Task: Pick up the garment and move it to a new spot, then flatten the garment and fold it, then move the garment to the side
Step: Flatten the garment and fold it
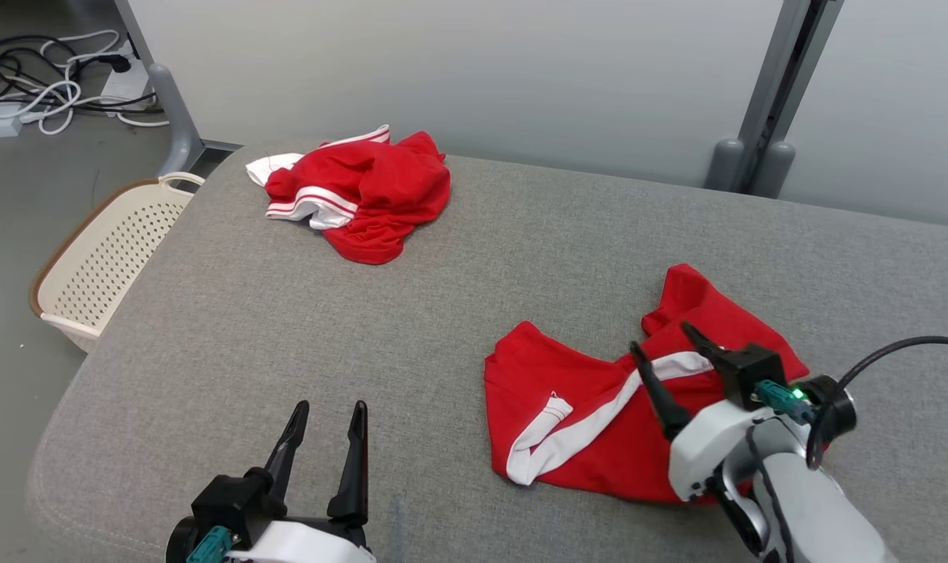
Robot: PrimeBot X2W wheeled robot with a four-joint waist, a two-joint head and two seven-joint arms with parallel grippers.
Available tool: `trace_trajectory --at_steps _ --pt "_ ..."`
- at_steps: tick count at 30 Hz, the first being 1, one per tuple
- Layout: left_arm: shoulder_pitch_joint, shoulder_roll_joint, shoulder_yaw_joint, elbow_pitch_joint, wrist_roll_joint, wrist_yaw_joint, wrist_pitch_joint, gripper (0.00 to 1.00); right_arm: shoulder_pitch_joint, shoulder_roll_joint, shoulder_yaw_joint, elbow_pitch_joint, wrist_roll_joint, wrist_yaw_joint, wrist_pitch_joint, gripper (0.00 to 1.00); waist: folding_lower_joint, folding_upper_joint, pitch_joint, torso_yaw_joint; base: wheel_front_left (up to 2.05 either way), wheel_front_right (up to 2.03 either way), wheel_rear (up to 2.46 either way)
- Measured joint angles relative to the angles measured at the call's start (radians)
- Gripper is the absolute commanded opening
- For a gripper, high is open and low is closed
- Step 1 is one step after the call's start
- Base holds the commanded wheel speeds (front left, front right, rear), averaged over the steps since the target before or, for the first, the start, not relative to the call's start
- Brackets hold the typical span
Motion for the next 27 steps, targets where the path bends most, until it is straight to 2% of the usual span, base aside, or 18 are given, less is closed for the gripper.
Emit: trace_trajectory --at_steps 3,6,13,18,19,20,21,23,27 --pt "0.001 0.0 0.0 -0.002 0.0 0.0 0.0 1.0 0.014 -0.001 -0.092 0.032 -0.065 0.0 0.048 1.0 0.0 0.0 0.003 -0.004 0.0 0.0 0.0" --pt "0.001 0.0 0.0 -0.003 -0.001 0.0 0.0 1.0 0.016 0.002 -0.144 0.029 -0.104 0.0 0.11 1.0 0.0 0.0 0.004 -0.007 0.0 0.0 0.0" --pt "0.001 0.0 -0.004 -0.003 -0.008 0.0 0.0 1.0 0.039 0.004 -0.198 -0.016 -0.162 0.0 0.284 1.0 0.0 0.0 0.006 -0.006 0.0 0.0 0.0" --pt "0.001 0.0 -0.005 -0.003 -0.009 0.001 0.0 1.0 0.06 0.006 -0.192 -0.072 -0.153 0.0 0.361 1.0 0.0 0.0 0.011 0.001 0.0 0.0 0.0" --pt "0.001 0.0 -0.004 -0.003 -0.009 0.001 0.0 1.0 0.066 0.007 -0.188 -0.086 -0.15 0.0 0.368 0.75 0.0 0.0 0.011 0.002 0.0 0.0 0.0" --pt "0.0 0.0 -0.005 -0.003 -0.009 0.002 0.0 1.0 0.07 0.006 -0.186 -0.099 -0.148 0.0 0.377 0.42 0.0 0.0 0.012 0.003 0.0 0.0 0.0" --pt "0.0 0.0 -0.004 -0.003 -0.009 0.002 0.0 1.0 0.074 0.006 -0.181 -0.114 -0.145 0.0 0.383 0.32 0.0 0.0 0.013 0.003 0.0 0.0 0.0" --pt "0.0 0.0 -0.003 -0.003 -0.009 0.005 0.0 1.0 0.077 0.006 -0.178 -0.127 -0.142 0.0 0.385 0.0 0.0 -0.0001 0.014 0.002 0.0 0.0 0.0" --pt "0.0 0.0 0.004 -0.007 -0.009 0.008 0.0 1.0 0.079 0.007 -0.174 -0.191 -0.127 0.0 0.375 0.0 0.0 0.0 0.017 -0.009 0.0 0.0 0.0"
